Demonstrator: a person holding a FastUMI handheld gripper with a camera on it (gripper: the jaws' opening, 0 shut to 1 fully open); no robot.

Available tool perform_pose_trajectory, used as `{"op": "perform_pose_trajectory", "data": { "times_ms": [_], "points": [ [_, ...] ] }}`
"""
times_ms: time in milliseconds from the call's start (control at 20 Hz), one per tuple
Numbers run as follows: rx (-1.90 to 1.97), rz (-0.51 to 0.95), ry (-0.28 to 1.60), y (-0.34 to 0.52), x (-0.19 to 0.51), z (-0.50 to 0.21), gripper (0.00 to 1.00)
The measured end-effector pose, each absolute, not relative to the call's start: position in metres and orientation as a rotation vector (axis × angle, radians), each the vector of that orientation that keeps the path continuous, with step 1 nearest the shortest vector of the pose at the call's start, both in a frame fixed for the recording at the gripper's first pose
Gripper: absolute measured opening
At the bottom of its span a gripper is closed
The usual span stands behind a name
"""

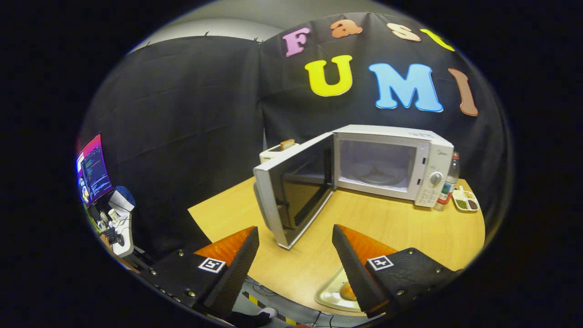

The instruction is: Open the microwave, put the food inside, and close the microwave door.

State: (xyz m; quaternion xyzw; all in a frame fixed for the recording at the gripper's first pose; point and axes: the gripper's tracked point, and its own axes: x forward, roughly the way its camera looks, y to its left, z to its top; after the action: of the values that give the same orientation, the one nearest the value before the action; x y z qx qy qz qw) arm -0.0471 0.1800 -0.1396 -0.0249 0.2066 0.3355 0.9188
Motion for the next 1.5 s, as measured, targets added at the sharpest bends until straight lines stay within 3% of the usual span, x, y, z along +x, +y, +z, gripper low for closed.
{"op": "perform_pose_trajectory", "data": {
  "times_ms": [350, 800, 1250, 1450, 1500],
  "points": [
    [-0.138, 0.579, 0.538, 0.108, -0.02, -0.199, 0.98],
    [-0.145, 0.56, 0.749, 0.09, -0.03, -0.283, 0.98],
    [-0.178, 0.525, 0.84, 0.083, -0.033, -0.318, 0.98],
    [-0.179, 0.56, 0.862, 0.085, -0.036, -0.321, 0.85],
    [-0.182, 0.576, 0.877, 0.087, -0.04, -0.32, 0.74]
  ]
}}
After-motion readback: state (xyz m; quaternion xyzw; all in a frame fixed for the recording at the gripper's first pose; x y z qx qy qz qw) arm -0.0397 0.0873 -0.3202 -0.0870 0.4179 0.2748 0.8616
